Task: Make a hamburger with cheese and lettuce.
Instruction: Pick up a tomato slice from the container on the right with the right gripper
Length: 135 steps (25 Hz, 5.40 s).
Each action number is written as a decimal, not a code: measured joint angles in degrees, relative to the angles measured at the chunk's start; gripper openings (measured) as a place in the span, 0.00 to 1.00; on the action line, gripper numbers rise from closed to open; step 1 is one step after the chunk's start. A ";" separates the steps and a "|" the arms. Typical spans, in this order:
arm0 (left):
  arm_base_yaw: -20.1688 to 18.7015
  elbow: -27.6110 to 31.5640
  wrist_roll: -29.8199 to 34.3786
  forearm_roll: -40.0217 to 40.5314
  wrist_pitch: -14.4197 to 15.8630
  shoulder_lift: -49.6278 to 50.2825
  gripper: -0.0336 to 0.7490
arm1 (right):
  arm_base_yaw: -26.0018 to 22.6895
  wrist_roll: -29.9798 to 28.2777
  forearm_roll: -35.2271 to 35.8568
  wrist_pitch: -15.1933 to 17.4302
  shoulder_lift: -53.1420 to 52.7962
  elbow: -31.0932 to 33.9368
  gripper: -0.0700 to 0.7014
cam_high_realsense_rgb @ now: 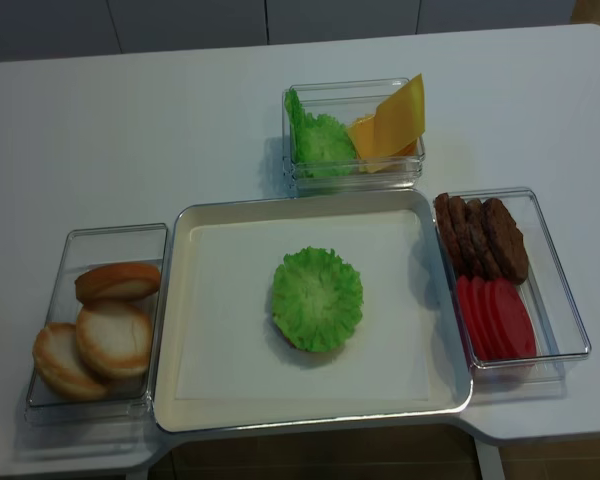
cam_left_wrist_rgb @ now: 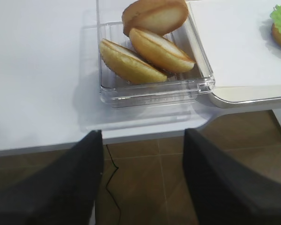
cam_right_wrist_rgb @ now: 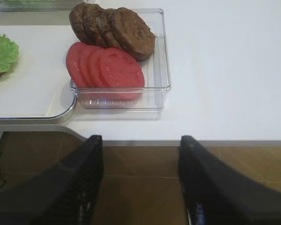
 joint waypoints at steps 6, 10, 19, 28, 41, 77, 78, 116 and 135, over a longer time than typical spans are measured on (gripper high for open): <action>0.00 0.00 0.00 0.00 0.00 0.00 0.56 | 0.00 0.00 0.00 0.00 0.00 0.00 0.60; 0.00 0.00 0.00 0.00 0.00 0.00 0.56 | 0.00 0.00 0.00 0.00 0.00 0.00 0.60; 0.00 0.00 0.00 0.00 0.00 0.00 0.56 | 0.00 0.00 0.00 0.00 0.00 0.00 0.60; 0.00 0.00 0.00 0.00 0.00 0.00 0.56 | 0.00 0.00 0.00 0.00 0.00 0.00 0.60; 0.00 0.00 0.00 0.00 0.00 0.00 0.56 | 0.00 0.00 3.06 -2.71 0.00 -0.68 0.51; 0.00 0.00 0.00 0.00 0.00 0.00 0.56 | 10.18 4.64 7.09 -12.62 57.69 -34.60 0.50; 0.00 0.00 0.00 0.00 0.00 0.00 0.56 | 11.86 6.22 5.45 -12.39 58.99 -34.60 0.50; 0.00 0.00 0.00 0.00 0.00 0.00 0.56 | 31.88 31.39 -20.17 -3.31 90.68 -35.00 0.45; 0.00 0.00 0.00 0.00 0.00 0.00 0.56 | 34.57 31.43 -23.66 -4.25 90.68 -35.04 0.42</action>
